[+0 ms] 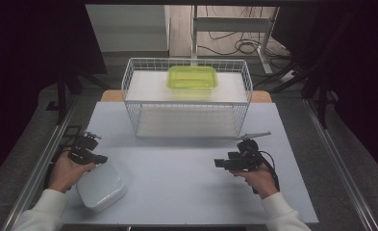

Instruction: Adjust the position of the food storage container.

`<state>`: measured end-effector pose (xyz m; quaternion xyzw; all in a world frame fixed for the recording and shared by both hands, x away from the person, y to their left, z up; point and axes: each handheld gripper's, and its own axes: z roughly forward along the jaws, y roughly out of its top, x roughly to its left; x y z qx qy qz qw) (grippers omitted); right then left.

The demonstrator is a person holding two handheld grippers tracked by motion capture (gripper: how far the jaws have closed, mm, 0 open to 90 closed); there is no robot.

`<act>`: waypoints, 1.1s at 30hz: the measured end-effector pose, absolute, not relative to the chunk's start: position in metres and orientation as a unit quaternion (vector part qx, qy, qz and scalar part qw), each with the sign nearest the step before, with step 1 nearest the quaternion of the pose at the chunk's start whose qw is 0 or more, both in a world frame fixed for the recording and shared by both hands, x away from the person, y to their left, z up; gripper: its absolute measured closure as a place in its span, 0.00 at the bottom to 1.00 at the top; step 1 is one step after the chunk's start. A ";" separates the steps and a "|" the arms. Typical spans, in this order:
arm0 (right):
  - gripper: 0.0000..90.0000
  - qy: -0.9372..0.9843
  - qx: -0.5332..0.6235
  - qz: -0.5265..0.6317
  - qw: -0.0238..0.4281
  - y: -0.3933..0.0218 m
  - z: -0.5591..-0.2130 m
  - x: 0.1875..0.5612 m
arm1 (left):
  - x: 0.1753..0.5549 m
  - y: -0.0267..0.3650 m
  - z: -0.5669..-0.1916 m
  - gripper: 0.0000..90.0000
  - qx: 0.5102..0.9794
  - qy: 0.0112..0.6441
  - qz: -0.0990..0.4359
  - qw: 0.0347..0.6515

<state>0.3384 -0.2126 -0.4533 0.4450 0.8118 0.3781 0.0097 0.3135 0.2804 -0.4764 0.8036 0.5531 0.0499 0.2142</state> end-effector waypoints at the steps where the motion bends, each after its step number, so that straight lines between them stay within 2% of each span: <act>1: 0.29 0.812 0.444 0.378 0.010 -0.213 -0.453 0.338 | 0.313 0.278 -0.476 1.00 0.807 0.548 0.049 0.214; 9: 0.29 0.812 0.445 0.377 0.010 -0.213 -0.454 0.339 | 0.313 0.260 -0.478 1.00 0.818 0.532 0.044 0.216; 15: 0.28 0.812 0.445 0.377 0.011 -0.214 -0.453 0.339 | 0.306 0.278 -0.468 1.00 0.799 0.551 0.054 0.235; 20: 0.28 0.811 0.446 0.377 0.011 -0.216 -0.453 0.339 | 0.283 0.302 -0.460 1.00 0.780 0.583 0.075 0.216; 25: 0.28 0.811 0.448 0.376 0.011 -0.216 -0.453 0.338 | 0.250 0.324 -0.466 1.00 0.768 0.606 0.079 0.192; 33: 0.28 0.815 0.445 0.372 0.009 -0.212 -0.455 0.339 | 0.207 0.333 -0.490 1.00 0.763 0.622 0.030 0.175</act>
